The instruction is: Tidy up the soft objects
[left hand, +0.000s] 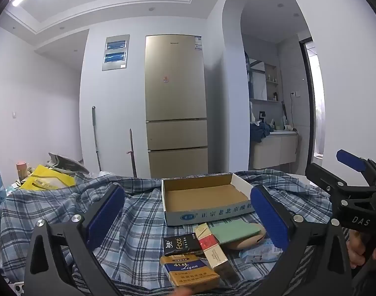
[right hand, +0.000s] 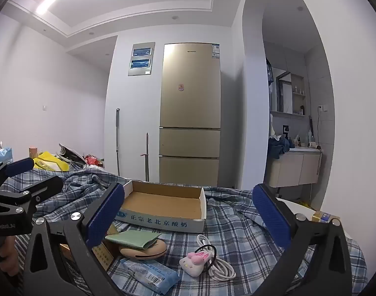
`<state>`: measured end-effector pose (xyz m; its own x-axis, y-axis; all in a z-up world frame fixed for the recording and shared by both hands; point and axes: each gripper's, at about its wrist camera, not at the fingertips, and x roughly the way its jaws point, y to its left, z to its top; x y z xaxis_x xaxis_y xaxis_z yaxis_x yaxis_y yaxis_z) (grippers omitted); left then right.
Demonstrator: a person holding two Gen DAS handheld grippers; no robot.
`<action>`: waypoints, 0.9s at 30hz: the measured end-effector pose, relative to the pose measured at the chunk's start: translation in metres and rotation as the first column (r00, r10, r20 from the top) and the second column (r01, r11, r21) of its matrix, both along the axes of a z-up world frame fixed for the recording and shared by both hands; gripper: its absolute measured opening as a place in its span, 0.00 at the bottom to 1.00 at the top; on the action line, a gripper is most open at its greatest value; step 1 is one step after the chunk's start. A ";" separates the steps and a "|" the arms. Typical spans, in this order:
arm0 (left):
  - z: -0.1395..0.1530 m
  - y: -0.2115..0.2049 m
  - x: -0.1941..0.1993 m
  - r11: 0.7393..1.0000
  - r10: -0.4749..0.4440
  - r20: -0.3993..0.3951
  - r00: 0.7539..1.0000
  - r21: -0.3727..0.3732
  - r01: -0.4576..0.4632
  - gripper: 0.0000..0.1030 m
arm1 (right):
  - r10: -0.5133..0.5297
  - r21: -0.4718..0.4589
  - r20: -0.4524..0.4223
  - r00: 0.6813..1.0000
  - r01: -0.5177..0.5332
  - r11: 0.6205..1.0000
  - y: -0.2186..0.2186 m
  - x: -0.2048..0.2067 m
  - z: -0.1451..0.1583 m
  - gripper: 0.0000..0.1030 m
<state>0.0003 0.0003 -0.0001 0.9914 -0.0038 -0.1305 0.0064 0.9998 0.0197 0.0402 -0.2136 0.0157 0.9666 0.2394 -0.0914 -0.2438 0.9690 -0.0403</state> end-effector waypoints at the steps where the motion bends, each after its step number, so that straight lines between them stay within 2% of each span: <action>1: 0.000 0.000 0.000 1.000 -0.003 -0.005 1.000 -0.004 0.003 1.00 | 0.000 0.000 0.000 1.000 0.000 1.000 0.000 0.000 0.000 1.00; 9: -0.001 0.007 0.001 1.000 -0.017 -0.018 1.000 -0.021 0.017 1.00 | -0.002 -0.005 0.001 1.000 0.002 1.000 0.000 0.001 0.000 1.00; 15: -0.002 0.012 0.006 0.997 -0.045 -0.047 0.998 -0.071 0.042 1.00 | -0.004 -0.012 0.001 1.000 0.004 1.000 0.001 0.000 0.000 1.00; 27: -0.001 0.008 0.004 0.996 -0.056 -0.034 0.998 -0.066 0.054 1.00 | -0.004 -0.005 -0.002 1.000 0.004 1.000 0.001 -0.001 0.000 1.00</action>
